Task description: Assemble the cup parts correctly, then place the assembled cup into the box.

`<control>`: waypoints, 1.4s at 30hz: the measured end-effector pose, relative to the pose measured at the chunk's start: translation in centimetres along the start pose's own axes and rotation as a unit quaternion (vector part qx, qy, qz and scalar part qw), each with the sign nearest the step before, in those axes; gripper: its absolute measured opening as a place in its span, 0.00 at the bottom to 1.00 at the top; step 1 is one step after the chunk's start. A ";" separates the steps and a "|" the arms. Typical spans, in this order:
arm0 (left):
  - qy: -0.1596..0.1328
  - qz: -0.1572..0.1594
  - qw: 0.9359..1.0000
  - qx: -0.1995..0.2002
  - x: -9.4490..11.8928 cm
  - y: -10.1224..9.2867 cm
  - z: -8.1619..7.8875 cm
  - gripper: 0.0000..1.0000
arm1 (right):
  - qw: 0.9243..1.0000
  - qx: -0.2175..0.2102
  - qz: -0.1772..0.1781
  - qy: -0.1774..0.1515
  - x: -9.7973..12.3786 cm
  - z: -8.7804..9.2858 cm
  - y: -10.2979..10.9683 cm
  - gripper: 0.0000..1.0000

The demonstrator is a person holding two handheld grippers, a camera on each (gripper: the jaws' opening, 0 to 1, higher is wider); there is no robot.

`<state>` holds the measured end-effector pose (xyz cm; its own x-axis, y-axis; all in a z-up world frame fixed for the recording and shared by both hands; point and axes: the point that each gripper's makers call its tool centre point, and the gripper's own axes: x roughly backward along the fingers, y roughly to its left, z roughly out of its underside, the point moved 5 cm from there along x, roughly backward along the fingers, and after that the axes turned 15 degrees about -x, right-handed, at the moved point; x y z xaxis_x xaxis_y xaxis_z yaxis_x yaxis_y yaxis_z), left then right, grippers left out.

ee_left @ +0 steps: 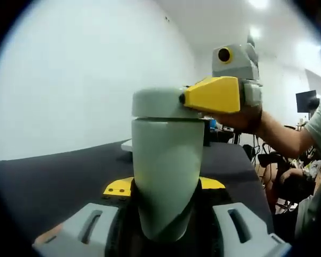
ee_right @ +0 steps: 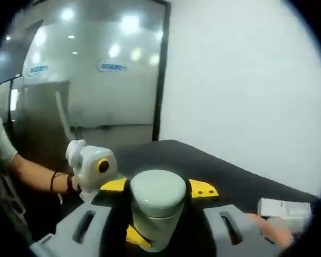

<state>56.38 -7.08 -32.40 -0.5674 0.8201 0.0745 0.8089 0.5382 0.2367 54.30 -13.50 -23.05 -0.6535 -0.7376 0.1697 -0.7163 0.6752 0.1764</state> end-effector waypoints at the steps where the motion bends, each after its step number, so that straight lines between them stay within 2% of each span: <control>1: 0.000 -0.002 1.000 0.001 0.0 0.0 0.0 0.39 | 1.000 -0.012 0.028 -0.005 0.0 0.0 -0.1 0.39; 4: 0.001 -0.003 1.000 0.002 -0.1 0.0 0.0 0.39 | 0.996 -0.021 0.087 -0.018 -0.1 0.0 -0.1 0.39; 7: 0.001 0.000 1.000 -0.001 0.1 0.1 0.0 0.39 | 0.997 -0.005 0.073 -0.011 -0.2 0.0 0.1 0.40; 8: 0.001 -0.001 1.000 0.000 0.2 0.2 0.0 0.39 | 0.998 0.003 0.059 -0.013 -0.4 0.0 0.0 0.40; 9: 0.000 0.000 1.000 0.002 0.2 0.3 0.0 0.39 | 0.999 -0.008 0.036 -0.018 -0.5 -0.1 0.0 0.43; 10: 0.000 0.000 1.000 0.000 0.1 0.2 0.0 0.39 | 1.000 0.000 0.009 -0.017 -0.5 -0.2 0.1 0.52; 11: 0.001 0.000 1.000 -0.003 0.0 0.1 0.0 0.39 | 1.000 -0.002 -0.001 -0.003 -0.5 -0.3 -0.3 0.59; 12: 0.001 0.001 1.000 -0.005 0.0 0.0 -0.1 0.39 | 0.998 0.026 -0.047 0.016 -0.3 -0.1 0.0 0.61; 13: 0.001 0.001 1.000 -0.006 -0.1 0.0 -0.1 0.39 | 0.996 0.035 -0.080 0.010 -0.1 -0.4 -0.1 0.60; 14: 0.002 0.001 1.000 -0.005 -0.1 0.0 -0.1 0.39 | 0.996 0.039 -0.084 0.008 0.1 -0.5 -0.4 0.57; 15: 0.002 0.001 1.000 -0.004 0.0 0.1 0.0 0.39 | 0.989 0.068 -0.128 0.007 0.5 -0.6 -0.3 0.54; 16: 0.002 0.001 1.000 -0.003 0.0 0.1 0.0 0.39 | 0.987 0.059 -0.150 -0.011 0.7 -1.2 -0.6 0.55; 17: 0.001 0.001 1.000 -0.003 0.0 0.1 0.0 0.39 | 0.987 0.032 -0.155 -0.025 0.8 -1.7 -1.2 0.55; 18: 0.001 0.001 1.000 -0.003 0.1 0.0 0.0 0.39 | 0.979 0.025 -0.200 -0.028 1.1 -2.0 -0.9 0.53; 19: 0.001 0.001 1.000 -0.003 0.1 0.0 0.0 0.39 | 0.973 -0.004 -0.228 -0.025 1.2 -2.2 -1.0 0.53; 21: 0.002 0.001 1.000 -0.004 0.0 0.1 0.0 0.39 | 0.969 0.014 -0.246 -0.007 1.2 -1.8 -0.9 0.48; 23: 0.003 0.001 1.000 -0.005 0.0 0.0 0.0 0.39 | 0.973 0.030 -0.230 0.016 0.6 -1.3 -1.1 0.46; 27: 0.002 0.001 1.000 -0.003 0.0 0.0 0.0 0.39 | 0.971 0.055 -0.223 0.063 -0.8 0.1 -0.8 0.45; 29: 0.002 0.000 1.000 -0.003 0.0 0.0 0.0 0.39 | 0.970 0.056 -0.225 0.069 -1.2 0.3 -0.7 0.43; 30: 0.003 0.000 1.000 -0.003 0.0 0.0 0.0 0.39 | 0.968 0.044 -0.232 0.083 -1.0 0.4 -0.8 0.40; 32: 0.004 0.000 1.000 0.000 0.0 0.1 0.0 0.39 | 0.972 0.045 -0.219 0.070 -0.9 -0.1 -0.9 0.40; 37: 0.003 -0.001 1.000 0.001 0.1 0.1 0.0 0.39 | 0.986 0.032 -0.156 0.053 -0.4 -0.2 -0.9 0.40; 40: 0.004 0.000 1.000 -0.001 0.1 0.1 -0.1 0.39 | 0.994 0.026 -0.097 0.037 -0.2 -0.1 -0.6 0.40; 42: 0.004 -0.001 1.000 -0.001 0.1 0.1 0.0 0.39 | 0.999 0.005 -0.034 0.024 -0.1 0.0 -0.4 0.40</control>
<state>56.42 -6.95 -32.33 -0.5710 0.8169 0.0819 0.8070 0.5401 0.2389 54.65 -13.67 -23.19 -0.5911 -0.7801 0.2049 -0.7607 0.6237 0.1801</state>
